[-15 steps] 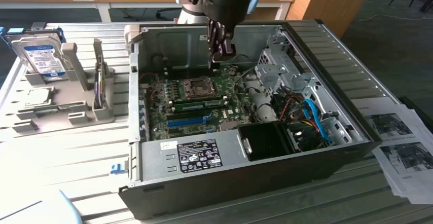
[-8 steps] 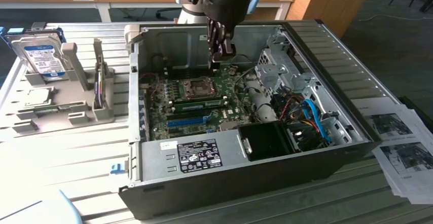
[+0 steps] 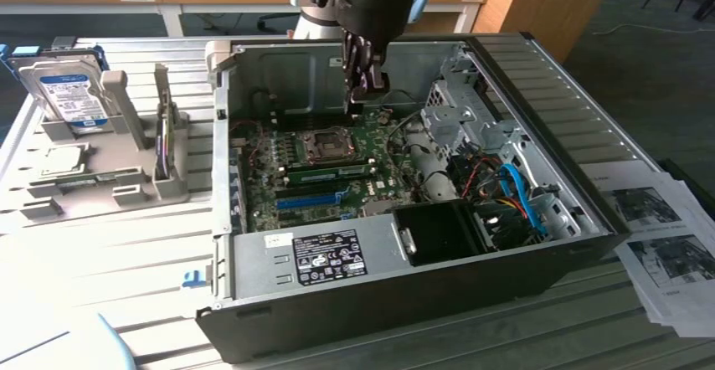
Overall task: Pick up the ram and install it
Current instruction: 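Press down the ram until it locks into place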
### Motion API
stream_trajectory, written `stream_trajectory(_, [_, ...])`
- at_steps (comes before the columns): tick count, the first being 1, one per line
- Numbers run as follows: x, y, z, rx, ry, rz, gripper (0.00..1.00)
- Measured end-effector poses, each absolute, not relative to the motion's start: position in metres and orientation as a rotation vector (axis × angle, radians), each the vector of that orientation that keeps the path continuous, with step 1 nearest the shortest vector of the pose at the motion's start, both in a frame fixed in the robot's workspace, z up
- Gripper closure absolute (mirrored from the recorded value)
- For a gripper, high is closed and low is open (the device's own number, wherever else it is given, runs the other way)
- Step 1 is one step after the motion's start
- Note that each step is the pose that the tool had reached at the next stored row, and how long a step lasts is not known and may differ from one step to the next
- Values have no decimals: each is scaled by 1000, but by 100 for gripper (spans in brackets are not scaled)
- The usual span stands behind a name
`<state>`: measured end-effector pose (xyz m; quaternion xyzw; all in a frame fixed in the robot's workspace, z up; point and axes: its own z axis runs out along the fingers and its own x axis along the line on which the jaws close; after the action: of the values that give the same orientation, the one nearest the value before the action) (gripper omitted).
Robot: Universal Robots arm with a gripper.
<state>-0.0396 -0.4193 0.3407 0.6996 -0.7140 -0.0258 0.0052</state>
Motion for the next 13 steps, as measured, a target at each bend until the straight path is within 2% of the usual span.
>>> stream_trajectory(13, [-40, -419, 340, 1997, -2416, -82, 91])
